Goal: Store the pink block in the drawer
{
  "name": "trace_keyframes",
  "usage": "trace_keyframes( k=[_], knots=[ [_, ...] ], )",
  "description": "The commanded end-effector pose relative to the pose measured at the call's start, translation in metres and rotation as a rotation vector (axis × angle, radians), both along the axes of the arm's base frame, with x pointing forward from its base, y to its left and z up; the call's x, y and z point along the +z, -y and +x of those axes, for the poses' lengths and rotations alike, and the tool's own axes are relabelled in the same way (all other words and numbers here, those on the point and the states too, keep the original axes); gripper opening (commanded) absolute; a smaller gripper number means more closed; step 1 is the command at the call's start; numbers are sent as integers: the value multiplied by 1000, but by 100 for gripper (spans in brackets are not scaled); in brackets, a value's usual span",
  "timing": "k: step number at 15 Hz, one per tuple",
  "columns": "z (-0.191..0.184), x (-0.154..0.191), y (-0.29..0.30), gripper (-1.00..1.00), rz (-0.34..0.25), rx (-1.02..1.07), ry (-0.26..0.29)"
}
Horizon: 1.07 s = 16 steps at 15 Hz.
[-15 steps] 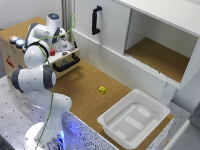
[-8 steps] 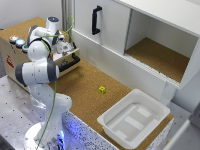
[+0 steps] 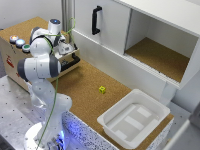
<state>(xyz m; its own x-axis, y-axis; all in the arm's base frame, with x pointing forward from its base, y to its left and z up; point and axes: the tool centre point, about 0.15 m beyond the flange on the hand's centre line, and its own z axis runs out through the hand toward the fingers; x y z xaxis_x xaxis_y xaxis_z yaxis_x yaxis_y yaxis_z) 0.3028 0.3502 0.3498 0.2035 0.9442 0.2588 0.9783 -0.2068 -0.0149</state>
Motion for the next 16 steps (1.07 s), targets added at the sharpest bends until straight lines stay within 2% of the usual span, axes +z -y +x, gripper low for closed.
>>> trace_keyframes(
  k=[1,5,8,10,11,14,15,16],
  knots=[
    [9,45,16,100,76,49,-26],
    [3,77,25,100,72,44,0],
    [-8,99,40,100,23,0,89],
    [-8,110,49,100,5,-62,125],
    [-7,115,53,100,5,-85,125],
    [2,124,63,100,-17,-232,182],
    [2,124,67,100,-21,-281,230],
    [4,122,69,100,-41,-326,231]
  ],
)
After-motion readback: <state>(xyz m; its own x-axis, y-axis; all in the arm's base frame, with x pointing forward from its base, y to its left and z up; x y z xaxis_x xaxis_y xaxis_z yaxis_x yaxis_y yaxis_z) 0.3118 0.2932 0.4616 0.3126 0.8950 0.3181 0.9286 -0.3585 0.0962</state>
